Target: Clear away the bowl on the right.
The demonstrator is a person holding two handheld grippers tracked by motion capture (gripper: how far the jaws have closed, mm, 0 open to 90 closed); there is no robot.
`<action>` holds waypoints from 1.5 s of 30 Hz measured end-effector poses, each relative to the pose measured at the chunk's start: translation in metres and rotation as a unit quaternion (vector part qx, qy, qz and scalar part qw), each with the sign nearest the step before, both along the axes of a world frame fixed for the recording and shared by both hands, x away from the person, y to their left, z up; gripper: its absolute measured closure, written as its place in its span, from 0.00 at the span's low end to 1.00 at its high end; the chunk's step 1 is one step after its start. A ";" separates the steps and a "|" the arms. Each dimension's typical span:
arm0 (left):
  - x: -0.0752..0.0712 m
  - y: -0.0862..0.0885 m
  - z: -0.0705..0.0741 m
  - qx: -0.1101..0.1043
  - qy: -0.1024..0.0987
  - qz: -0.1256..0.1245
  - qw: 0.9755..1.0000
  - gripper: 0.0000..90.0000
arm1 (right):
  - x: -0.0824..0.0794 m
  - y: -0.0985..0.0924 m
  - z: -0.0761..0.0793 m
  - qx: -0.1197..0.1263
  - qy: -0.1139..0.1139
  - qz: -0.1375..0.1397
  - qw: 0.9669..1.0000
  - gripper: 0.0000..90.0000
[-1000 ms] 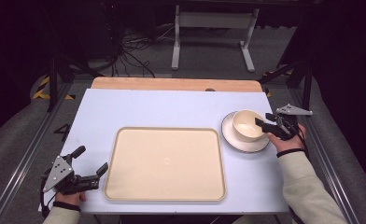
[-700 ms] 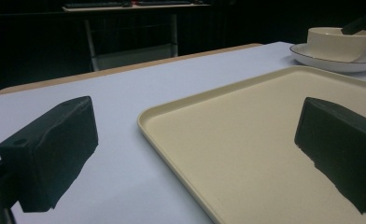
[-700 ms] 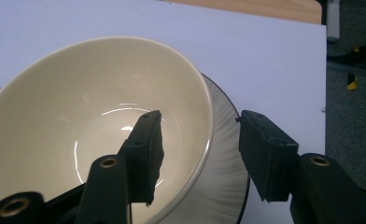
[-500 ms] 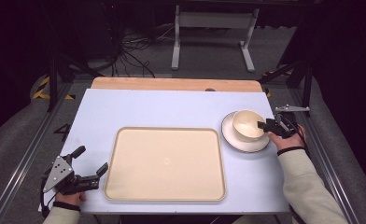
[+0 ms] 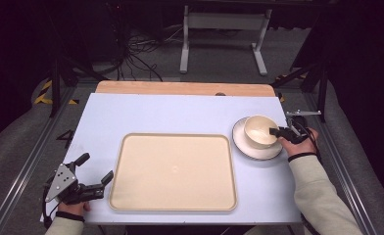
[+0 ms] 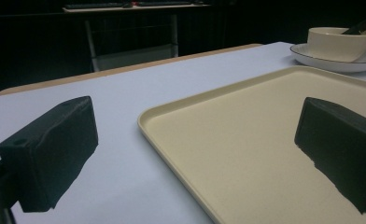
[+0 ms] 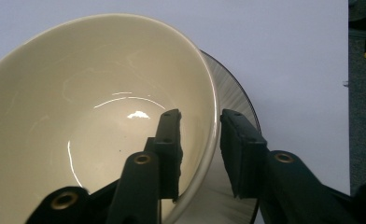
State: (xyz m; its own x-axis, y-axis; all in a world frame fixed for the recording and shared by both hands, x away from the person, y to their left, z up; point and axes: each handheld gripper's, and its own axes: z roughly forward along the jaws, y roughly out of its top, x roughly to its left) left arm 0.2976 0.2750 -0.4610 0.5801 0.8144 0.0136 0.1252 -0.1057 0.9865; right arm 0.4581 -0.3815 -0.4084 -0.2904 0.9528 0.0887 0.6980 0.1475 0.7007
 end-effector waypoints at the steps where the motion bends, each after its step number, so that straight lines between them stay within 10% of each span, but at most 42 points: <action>1: 0.000 0.000 0.000 0.000 0.000 0.000 1.000 0.00 | 0.000 0.001 0.000 -0.004 0.001 0.002 1.000 0.83; 45: 0.000 0.000 0.000 -0.001 0.001 0.001 1.000 0.00 | -0.003 0.009 0.020 0.024 0.027 -0.071 0.997 0.93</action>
State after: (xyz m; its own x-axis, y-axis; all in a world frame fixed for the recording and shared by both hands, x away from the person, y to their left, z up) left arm 0.2975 0.2752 -0.4610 0.5790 0.8153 0.0109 0.1270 -0.1034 0.9865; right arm 0.4550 -0.3722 -0.3883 -0.1471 0.9782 0.1467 0.7467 0.0126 0.6650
